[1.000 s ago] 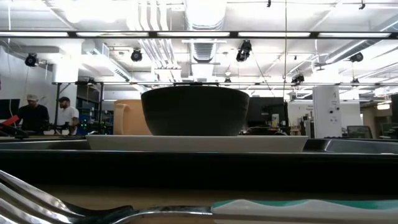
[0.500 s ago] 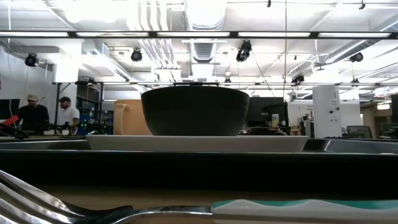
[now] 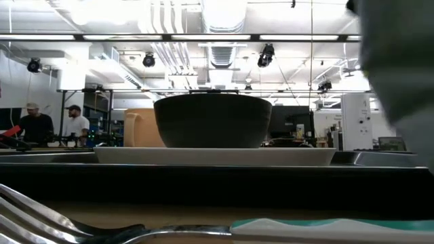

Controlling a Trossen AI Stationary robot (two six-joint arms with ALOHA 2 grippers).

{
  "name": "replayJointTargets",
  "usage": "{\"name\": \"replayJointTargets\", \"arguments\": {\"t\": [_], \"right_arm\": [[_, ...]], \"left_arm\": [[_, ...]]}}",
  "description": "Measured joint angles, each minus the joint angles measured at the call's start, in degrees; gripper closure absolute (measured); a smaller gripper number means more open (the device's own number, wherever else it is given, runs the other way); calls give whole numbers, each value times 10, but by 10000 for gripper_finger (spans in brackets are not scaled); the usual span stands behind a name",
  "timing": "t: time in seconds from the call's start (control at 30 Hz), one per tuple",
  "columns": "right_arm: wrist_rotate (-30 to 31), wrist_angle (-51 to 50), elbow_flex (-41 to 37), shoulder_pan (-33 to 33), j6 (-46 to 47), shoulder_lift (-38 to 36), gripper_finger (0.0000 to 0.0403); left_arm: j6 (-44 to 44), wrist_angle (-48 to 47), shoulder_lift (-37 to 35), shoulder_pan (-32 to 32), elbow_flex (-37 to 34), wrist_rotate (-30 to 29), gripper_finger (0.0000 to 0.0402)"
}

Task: Set up tray
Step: Put the gray napkin on the black tray to the right of the white plate

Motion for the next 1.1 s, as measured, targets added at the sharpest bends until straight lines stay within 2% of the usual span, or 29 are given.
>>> {"name": "replayJointTargets", "arguments": {"t": [0.33,0.53,1.1], "right_arm": [[3,-121,-7,-60,-23,-29,395],[40,-197,-10,-95,-49,-48,395],[50,-180,-91,-222,-111,-56,395]], "left_arm": [[-6,-5,0,0,-40,1,322],[-6,-3,0,-1,-49,1,322],[0,7,-4,-1,-42,0,322]]}}
